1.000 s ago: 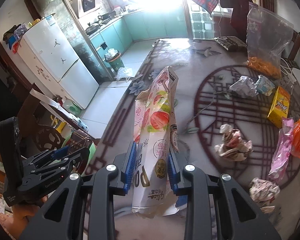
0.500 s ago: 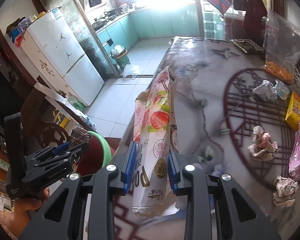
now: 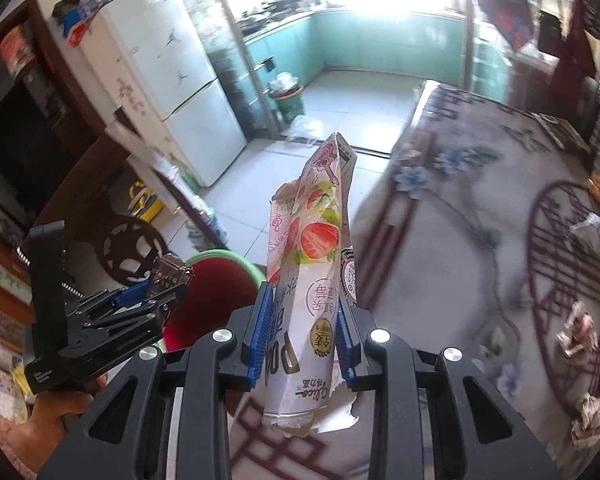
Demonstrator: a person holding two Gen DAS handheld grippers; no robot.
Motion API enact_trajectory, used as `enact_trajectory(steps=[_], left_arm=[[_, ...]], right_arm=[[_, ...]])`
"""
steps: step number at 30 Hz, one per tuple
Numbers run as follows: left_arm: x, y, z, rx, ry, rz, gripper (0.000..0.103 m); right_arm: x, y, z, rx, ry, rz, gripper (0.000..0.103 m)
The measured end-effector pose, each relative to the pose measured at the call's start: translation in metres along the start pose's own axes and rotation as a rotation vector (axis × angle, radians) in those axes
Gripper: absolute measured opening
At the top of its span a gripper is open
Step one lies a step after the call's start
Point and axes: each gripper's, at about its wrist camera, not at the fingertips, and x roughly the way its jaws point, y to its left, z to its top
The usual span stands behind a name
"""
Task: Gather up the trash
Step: 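Carry the pink bag and cigarette pack over the red bin with both grippers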
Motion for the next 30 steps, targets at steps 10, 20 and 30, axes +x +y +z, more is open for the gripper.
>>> enact_trajectory(steps=[10,20,30], left_arm=[[0.014,0.057,-0.003,-0.09,0.038,0.066,0.044],[0.031,0.08,-0.003,-0.123,0.078,0.089,0.044],[0.049,0.09,-0.001,-0.151,0.125,0.098,0.044]], right_arm=[[0.04,0.049,0.017,-0.094,0.064,0.055,0.028],[0.065,0.071,0.02,-0.146,0.119,0.085,0.028],[0.104,0.08,0.006,-0.133,0.26,0.139,0.028]])
